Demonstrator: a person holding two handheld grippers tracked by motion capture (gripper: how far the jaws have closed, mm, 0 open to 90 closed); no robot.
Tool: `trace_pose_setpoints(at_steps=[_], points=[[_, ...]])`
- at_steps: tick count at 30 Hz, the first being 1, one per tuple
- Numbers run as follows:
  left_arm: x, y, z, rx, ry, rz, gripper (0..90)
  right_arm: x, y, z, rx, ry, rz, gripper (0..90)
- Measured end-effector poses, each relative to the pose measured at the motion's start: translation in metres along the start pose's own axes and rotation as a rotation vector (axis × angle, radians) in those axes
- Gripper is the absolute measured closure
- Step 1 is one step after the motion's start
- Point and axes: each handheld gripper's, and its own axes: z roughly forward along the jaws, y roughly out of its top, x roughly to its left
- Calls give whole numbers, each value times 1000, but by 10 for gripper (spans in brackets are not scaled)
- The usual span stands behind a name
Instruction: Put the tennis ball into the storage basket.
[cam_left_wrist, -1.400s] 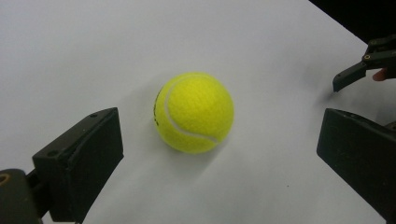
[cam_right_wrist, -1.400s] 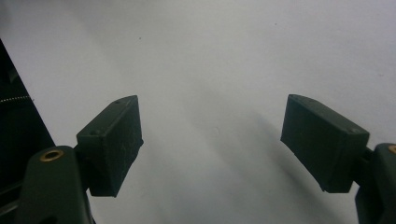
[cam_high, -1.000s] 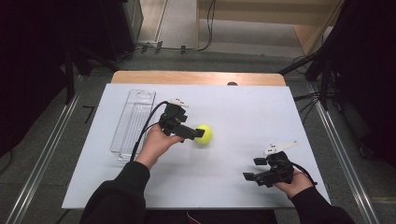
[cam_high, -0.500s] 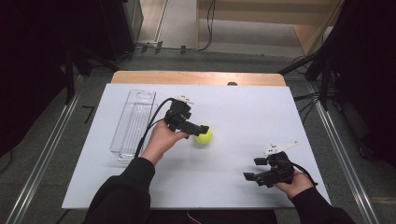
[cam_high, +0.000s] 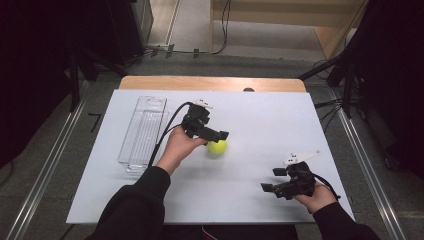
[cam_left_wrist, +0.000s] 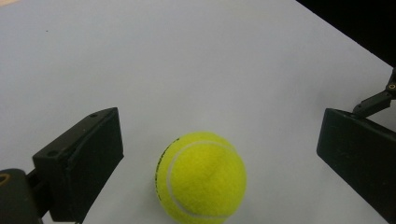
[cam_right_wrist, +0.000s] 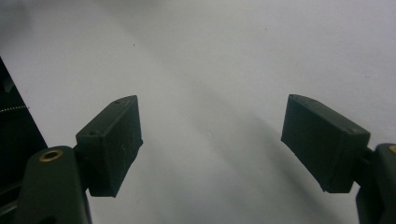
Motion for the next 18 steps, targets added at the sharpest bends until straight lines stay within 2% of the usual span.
trace_pose_setpoints(at_steps=[6, 10, 14, 18], points=[[-1, -1, 4, -17, 2, 2, 9, 1, 0, 1, -1, -1, -1, 182], [-2, -3, 9, -4, 17, 15, 9, 1, 0, 0, 3, 0, -3, 182], [-1, -6, 12, -18, 11, 4, 9, 3, -1, 0, 5, 4, -16, 182], [0, -9, 16, -9, 15, 4, 9, 4, -2, -1, 6, 6, -16, 182]])
